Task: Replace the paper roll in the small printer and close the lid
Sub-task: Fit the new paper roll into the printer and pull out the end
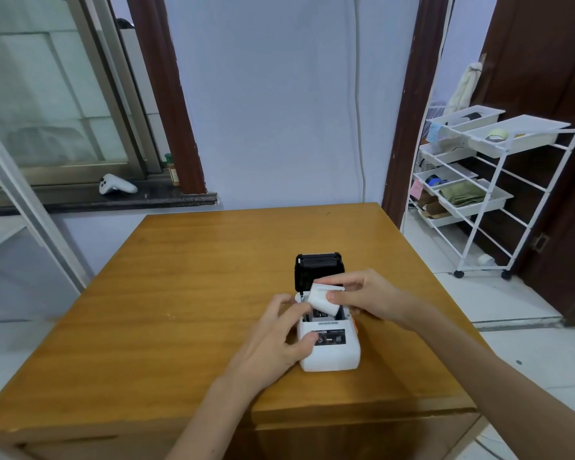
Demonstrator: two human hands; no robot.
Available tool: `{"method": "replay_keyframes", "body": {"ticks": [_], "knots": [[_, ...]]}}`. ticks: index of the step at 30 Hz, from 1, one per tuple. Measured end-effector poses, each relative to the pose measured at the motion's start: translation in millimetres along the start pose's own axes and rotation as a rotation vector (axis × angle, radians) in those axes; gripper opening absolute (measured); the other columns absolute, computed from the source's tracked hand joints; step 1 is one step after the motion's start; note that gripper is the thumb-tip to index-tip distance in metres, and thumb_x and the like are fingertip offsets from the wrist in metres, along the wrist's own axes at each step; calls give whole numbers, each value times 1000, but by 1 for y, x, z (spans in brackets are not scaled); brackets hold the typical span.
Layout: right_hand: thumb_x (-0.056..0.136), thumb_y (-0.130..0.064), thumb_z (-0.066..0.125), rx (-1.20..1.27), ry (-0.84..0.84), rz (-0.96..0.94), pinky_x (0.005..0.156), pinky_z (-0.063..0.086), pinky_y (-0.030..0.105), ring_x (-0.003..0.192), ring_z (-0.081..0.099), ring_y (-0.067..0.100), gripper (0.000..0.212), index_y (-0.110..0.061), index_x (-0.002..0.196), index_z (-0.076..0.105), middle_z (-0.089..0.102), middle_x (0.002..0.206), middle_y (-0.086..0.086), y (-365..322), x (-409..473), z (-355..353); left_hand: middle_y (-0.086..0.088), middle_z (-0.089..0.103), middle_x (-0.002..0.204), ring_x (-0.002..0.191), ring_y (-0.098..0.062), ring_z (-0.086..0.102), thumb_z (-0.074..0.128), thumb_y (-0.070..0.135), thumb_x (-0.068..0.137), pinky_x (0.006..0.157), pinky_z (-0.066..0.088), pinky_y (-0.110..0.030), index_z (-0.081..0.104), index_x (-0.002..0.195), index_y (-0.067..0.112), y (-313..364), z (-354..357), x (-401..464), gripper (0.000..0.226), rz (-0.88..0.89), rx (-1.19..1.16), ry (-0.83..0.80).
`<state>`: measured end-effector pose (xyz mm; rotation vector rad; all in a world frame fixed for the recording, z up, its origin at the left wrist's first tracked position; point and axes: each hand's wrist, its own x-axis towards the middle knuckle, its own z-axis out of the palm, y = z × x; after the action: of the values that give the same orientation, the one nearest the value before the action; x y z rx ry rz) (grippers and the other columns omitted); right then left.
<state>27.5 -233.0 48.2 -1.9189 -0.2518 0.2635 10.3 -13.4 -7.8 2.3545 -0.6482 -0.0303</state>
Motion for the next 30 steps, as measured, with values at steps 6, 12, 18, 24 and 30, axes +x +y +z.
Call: {"method": "replay_keyframes", "body": {"ticks": [6,12,18,24,30], "knots": [[85,3,67,-72,-101,14,69,55,15,80,70,-1,34,-15,114,70,75,90,-11,6,1,-4,25,38,124,102,4,45,56,46,88,82,37,-11,54,124,34,-2,3,-3,38,33,-9,114],[89,-1,65,-111,-120,6,73,54,18,86,70,0,33,-13,119,68,73,97,-7,8,6,4,24,43,122,107,3,48,50,57,80,89,45,-19,56,122,33,-3,4,-2,49,42,-36,138],[94,-17,60,-237,-171,2,69,54,23,81,69,3,30,-22,123,56,70,89,-10,3,2,6,23,45,121,111,9,46,53,55,80,90,44,-16,57,120,31,-5,4,-1,48,53,-58,156],[94,-26,59,-312,-165,33,83,55,44,95,69,23,18,-23,112,55,75,103,0,10,-1,6,23,47,120,110,9,47,53,55,77,88,40,-11,59,119,29,-5,4,-2,50,57,-87,157],[96,-25,56,-348,-134,13,82,53,44,86,66,16,10,-21,104,53,75,95,0,14,-4,7,21,47,120,109,9,47,52,55,79,88,43,-14,58,120,29,-5,5,-2,49,61,-68,162]]}}
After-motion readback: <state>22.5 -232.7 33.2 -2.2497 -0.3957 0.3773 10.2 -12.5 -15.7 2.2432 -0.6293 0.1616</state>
